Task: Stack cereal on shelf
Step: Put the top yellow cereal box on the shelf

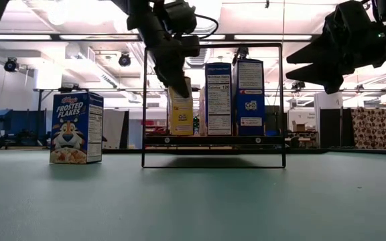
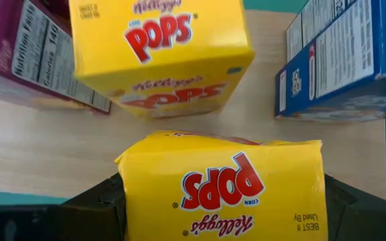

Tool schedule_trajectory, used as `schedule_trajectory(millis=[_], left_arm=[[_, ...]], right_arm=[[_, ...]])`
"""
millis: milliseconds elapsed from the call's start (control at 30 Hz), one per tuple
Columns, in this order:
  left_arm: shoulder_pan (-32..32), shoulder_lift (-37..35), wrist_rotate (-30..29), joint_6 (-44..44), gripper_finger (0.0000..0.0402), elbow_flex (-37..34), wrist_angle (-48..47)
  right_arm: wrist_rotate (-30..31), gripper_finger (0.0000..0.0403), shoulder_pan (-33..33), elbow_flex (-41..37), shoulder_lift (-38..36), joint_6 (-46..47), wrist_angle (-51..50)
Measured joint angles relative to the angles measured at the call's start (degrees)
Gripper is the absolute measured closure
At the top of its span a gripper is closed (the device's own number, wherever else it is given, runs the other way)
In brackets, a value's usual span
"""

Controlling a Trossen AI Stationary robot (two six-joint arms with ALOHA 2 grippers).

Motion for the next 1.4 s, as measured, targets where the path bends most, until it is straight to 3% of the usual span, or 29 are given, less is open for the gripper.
schedule_trajectory(millis=[533, 1400], left_arm=[[0.3, 0.1, 0.0, 1.7, 0.0153, 0.3, 1.9], [0.4, 0.1, 0.2, -2.0, 0.0085, -0.5, 2.4]], right_arm=[[0.0, 0.0163, 0.0, 0.0, 0.0, 0.0, 0.0], [0.0, 0.0163, 0.0, 0.0, 0.0, 0.0, 0.0]])
